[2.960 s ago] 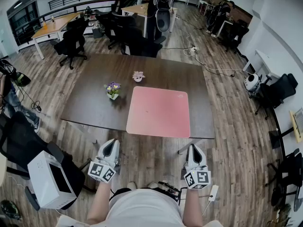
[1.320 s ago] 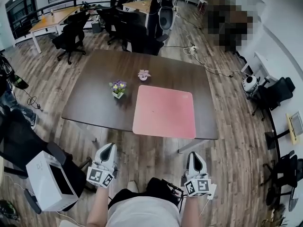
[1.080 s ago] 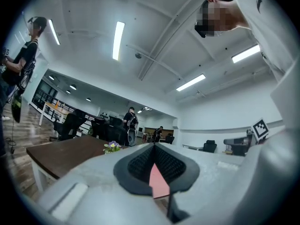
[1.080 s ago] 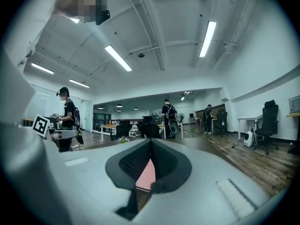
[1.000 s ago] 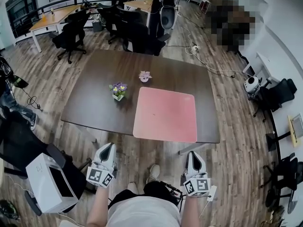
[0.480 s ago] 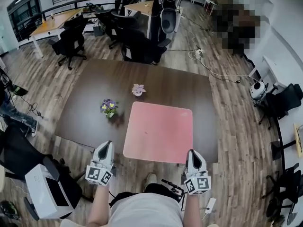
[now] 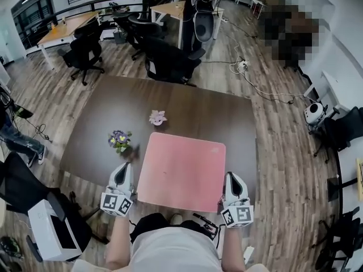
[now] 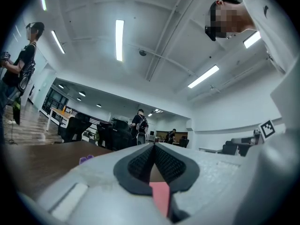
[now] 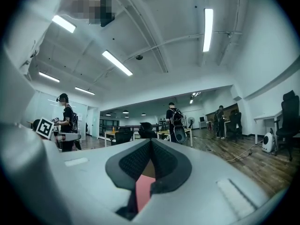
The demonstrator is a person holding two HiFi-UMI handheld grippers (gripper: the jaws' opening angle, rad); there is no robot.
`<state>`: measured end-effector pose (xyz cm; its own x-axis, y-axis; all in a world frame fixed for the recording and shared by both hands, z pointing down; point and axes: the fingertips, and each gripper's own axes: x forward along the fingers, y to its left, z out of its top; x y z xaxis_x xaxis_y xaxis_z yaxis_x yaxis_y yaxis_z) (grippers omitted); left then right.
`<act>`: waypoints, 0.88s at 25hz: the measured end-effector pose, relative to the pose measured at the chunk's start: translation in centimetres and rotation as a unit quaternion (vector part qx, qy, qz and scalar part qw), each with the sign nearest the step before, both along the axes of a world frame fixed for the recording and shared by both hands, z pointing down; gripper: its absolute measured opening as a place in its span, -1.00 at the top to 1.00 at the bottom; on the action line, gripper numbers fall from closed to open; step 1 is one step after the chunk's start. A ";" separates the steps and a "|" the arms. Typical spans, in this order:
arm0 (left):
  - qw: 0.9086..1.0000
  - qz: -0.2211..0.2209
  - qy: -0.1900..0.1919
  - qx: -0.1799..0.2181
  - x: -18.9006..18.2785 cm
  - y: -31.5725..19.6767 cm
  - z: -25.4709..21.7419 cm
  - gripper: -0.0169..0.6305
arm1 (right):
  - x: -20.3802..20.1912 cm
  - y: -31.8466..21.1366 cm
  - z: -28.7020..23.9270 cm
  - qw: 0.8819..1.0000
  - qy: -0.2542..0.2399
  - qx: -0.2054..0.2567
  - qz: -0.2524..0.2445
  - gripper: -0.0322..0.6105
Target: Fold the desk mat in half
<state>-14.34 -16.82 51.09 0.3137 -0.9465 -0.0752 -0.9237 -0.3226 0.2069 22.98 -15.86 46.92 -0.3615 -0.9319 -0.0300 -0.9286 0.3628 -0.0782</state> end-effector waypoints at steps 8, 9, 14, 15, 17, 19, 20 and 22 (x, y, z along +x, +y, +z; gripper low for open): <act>0.999 0.031 -0.017 -0.041 0.9 -2.5 2.6 0.93 | 0.3 -2.3 1.3 1.000 -0.009 -0.014 0.012 0.90; 0.998 0.032 -0.020 -0.044 1.0 -2.8 2.8 0.93 | 0.2 -2.5 1.3 1.000 -0.010 -0.014 0.012 0.90; 0.997 0.041 -0.029 -0.058 1.2 -2.8 4.0 0.93 | -0.2 -2.5 1.7 1.000 -0.007 -0.018 0.017 0.90; 0.997 0.040 -0.028 -0.061 1.1 -2.7 4.3 0.93 | -0.3 -2.5 1.7 1.000 -0.005 -0.017 0.017 0.90; 0.997 0.032 -0.019 -0.066 0.6 -2.9 4.9 0.93 | -0.4 -2.6 1.8 1.000 -0.005 -0.018 0.020 0.90; 0.997 0.023 -0.002 -0.072 -0.1 -3.2 5.3 0.93 | -0.7 -2.7 1.9 1.000 -0.006 -0.020 0.023 0.90; 0.997 0.022 0.006 -0.074 -0.3 -3.4 5.5 0.93 | -0.9 -2.6 1.9 1.000 -0.005 -0.020 0.024 0.90; 0.997 0.025 0.010 -0.078 -0.6 -3.6 6.0 0.93 | -1.3 -2.4 2.0 0.999 -0.003 -0.020 0.025 0.90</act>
<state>-14.96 -20.45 57.07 0.3614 -0.9301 0.0655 -0.9020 -0.3310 0.2772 21.72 -18.27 48.93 -0.3136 -0.9495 0.0058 -0.9453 0.3116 -0.0966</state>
